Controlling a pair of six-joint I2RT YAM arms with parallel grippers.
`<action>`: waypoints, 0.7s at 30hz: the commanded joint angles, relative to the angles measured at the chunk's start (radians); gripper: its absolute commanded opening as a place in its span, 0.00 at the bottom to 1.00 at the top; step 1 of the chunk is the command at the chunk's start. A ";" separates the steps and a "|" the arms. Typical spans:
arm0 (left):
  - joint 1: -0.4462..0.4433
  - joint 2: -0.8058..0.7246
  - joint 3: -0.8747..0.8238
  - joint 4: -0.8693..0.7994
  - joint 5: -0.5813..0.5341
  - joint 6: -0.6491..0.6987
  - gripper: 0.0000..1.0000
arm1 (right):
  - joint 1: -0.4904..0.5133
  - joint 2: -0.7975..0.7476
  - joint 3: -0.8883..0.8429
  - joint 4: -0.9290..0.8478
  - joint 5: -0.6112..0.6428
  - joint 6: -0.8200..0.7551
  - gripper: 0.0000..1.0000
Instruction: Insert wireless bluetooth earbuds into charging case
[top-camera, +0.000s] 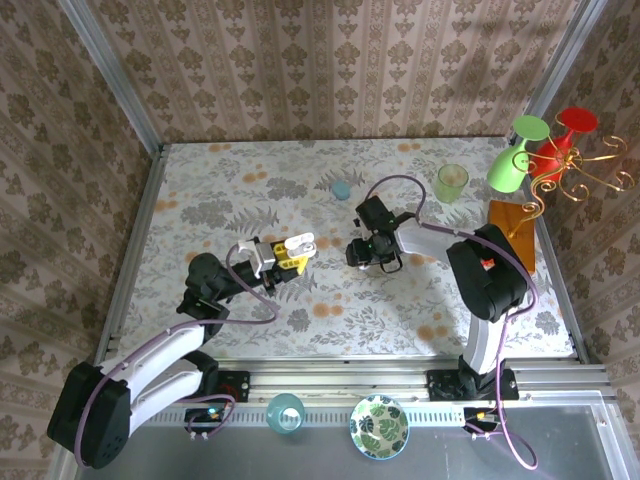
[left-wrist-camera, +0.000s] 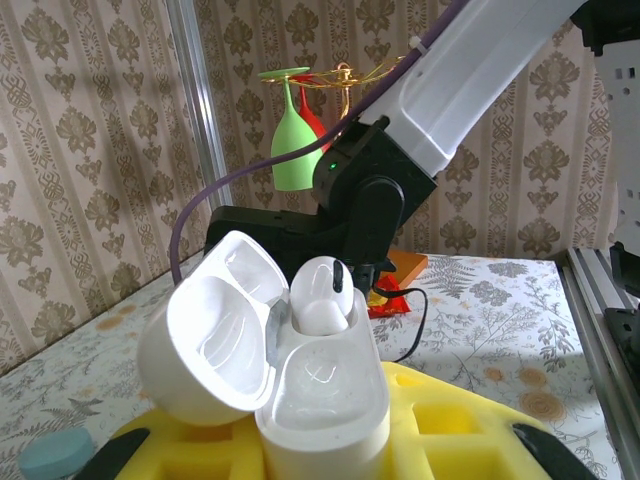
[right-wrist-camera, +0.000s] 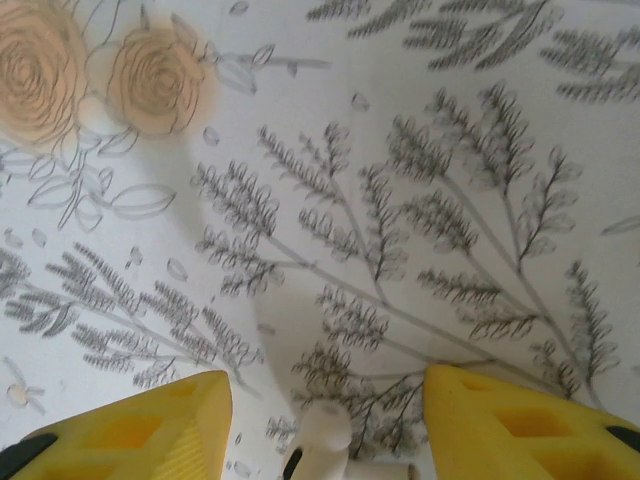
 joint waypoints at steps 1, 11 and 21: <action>-0.007 0.013 0.038 0.035 0.013 0.014 0.05 | 0.030 -0.047 -0.053 -0.054 -0.077 0.031 0.53; -0.008 0.049 0.036 0.081 0.021 0.000 0.05 | 0.048 -0.152 -0.057 -0.102 0.003 0.025 0.52; -0.009 0.010 0.027 0.050 0.015 0.000 0.05 | 0.037 0.039 0.168 -0.291 0.058 -0.027 0.52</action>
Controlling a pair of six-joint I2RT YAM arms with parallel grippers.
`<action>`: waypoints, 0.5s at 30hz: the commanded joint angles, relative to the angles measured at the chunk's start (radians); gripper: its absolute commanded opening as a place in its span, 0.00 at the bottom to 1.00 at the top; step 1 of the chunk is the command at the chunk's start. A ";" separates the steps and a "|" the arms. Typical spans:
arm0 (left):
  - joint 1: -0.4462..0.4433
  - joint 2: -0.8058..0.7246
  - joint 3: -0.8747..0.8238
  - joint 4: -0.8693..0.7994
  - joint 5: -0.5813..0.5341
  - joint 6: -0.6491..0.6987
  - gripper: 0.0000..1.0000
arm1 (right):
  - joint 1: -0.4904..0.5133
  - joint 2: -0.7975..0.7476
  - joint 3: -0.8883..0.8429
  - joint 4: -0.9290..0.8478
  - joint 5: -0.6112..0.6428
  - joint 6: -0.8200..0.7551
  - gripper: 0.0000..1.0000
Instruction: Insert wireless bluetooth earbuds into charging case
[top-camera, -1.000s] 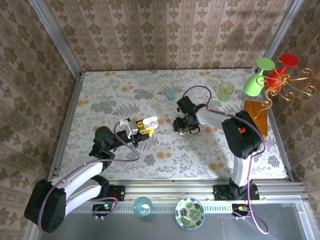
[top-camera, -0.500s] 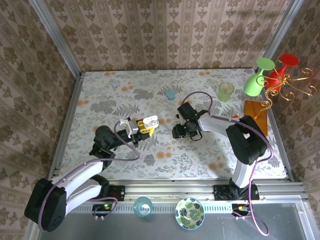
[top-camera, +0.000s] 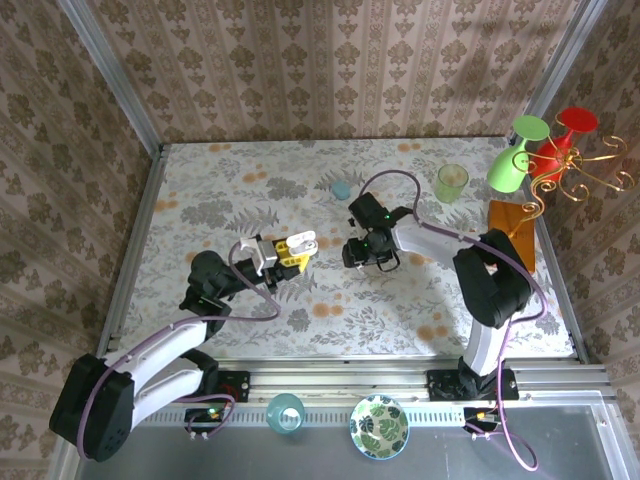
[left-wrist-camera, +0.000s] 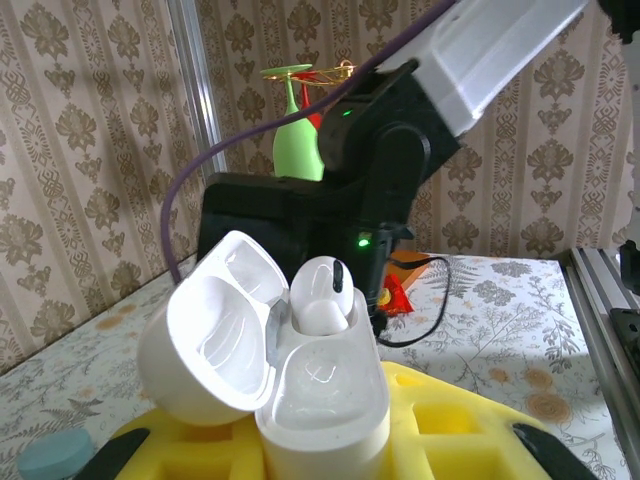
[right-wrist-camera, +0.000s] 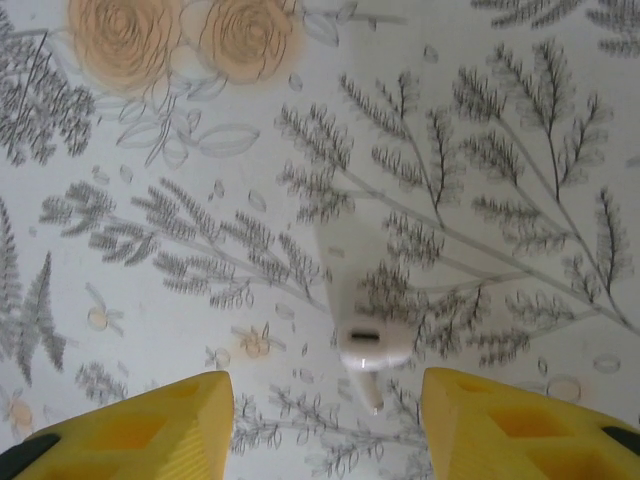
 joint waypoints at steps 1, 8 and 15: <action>-0.008 -0.038 0.016 0.007 0.012 0.005 0.05 | -0.004 0.074 0.085 -0.139 0.029 -0.038 0.52; -0.010 -0.053 0.014 -0.021 0.002 0.021 0.05 | -0.003 0.177 0.221 -0.282 0.066 -0.057 0.51; -0.011 -0.028 0.016 0.001 0.011 0.021 0.05 | 0.008 0.243 0.298 -0.349 0.061 -0.085 0.47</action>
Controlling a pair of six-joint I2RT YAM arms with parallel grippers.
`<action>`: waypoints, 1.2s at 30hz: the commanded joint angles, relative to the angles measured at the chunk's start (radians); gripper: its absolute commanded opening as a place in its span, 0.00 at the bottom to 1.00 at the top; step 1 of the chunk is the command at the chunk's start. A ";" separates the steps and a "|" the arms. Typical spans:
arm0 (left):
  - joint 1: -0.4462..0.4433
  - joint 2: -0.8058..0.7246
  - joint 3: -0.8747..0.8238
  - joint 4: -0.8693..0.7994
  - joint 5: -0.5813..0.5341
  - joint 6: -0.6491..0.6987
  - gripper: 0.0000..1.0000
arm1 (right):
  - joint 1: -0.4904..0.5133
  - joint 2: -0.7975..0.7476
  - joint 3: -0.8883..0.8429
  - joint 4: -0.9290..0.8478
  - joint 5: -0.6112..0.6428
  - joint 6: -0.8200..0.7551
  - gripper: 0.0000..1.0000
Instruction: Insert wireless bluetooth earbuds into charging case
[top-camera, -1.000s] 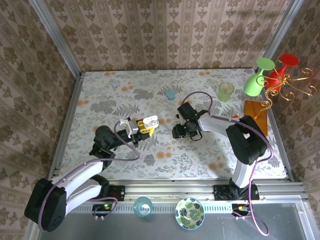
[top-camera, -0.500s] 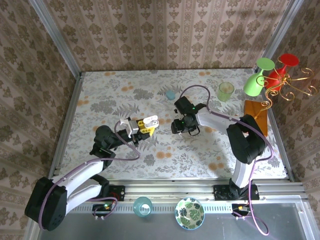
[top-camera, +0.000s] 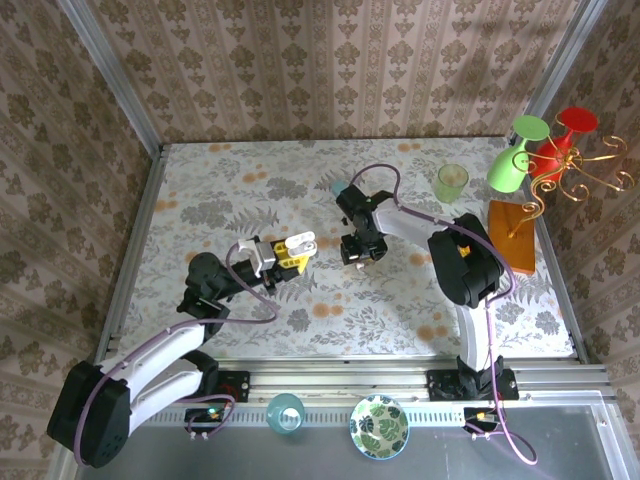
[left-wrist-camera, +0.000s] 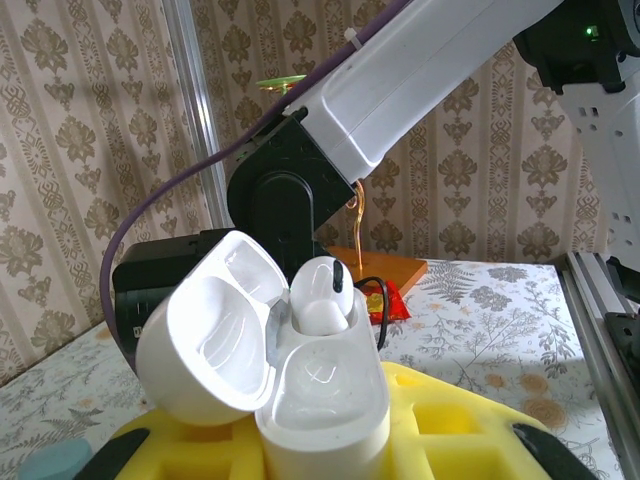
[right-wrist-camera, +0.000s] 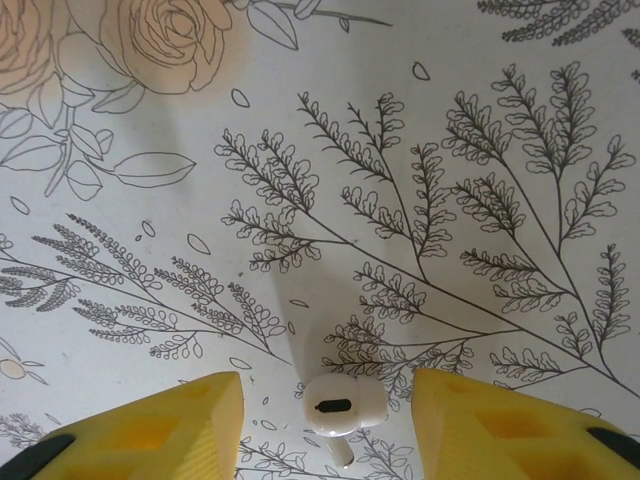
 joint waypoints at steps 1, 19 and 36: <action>-0.005 0.005 0.015 0.026 0.010 0.020 0.05 | 0.011 0.044 0.046 -0.099 0.021 -0.032 0.46; -0.005 0.005 0.019 0.020 0.008 0.031 0.05 | 0.027 0.082 0.057 -0.120 0.045 -0.043 0.29; -0.003 0.011 0.007 0.026 -0.009 0.040 0.05 | -0.001 -0.217 -0.083 0.079 -0.041 -0.028 0.24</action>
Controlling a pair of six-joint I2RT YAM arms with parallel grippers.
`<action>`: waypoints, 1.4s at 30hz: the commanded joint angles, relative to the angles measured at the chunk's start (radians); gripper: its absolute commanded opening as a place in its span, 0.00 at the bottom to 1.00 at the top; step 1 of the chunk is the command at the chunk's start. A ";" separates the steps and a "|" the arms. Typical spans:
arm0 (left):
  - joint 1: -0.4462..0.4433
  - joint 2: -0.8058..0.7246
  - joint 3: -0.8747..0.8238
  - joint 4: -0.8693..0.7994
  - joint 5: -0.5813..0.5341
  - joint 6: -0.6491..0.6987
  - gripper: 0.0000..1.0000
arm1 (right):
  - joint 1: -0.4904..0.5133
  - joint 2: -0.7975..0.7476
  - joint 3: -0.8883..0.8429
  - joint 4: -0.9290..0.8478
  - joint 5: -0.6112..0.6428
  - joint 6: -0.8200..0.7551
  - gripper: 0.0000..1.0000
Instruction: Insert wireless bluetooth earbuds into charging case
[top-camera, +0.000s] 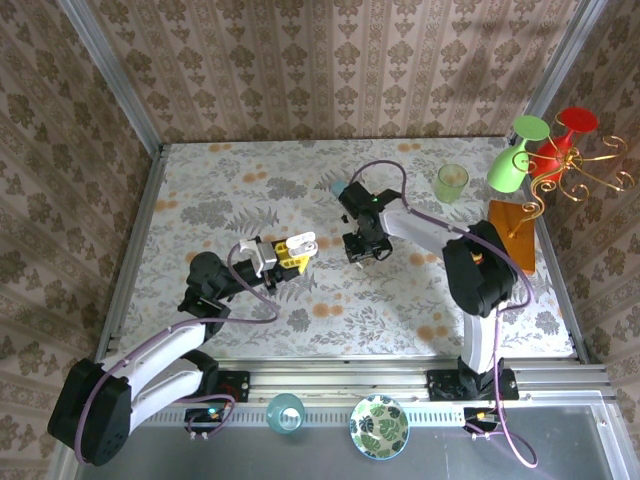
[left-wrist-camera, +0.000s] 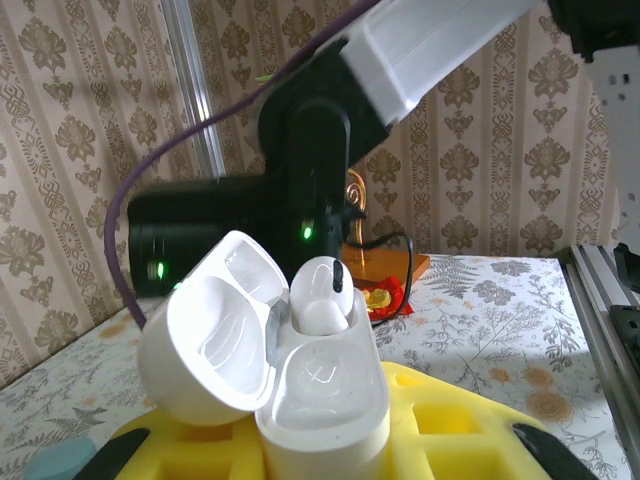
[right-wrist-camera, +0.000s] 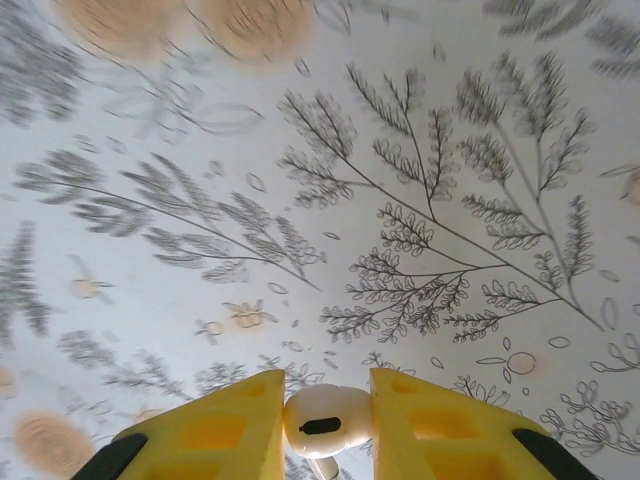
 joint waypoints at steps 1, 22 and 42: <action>-0.003 0.004 0.006 0.026 -0.010 0.019 0.05 | -0.008 -0.096 -0.039 0.081 -0.022 0.005 0.24; -0.005 0.255 0.024 0.278 -0.158 -0.002 0.04 | 0.112 -0.577 -0.273 0.640 0.026 0.000 0.23; -0.006 0.295 0.051 0.339 -0.160 -0.081 0.03 | 0.269 -0.437 -0.193 0.797 -0.024 -0.033 0.23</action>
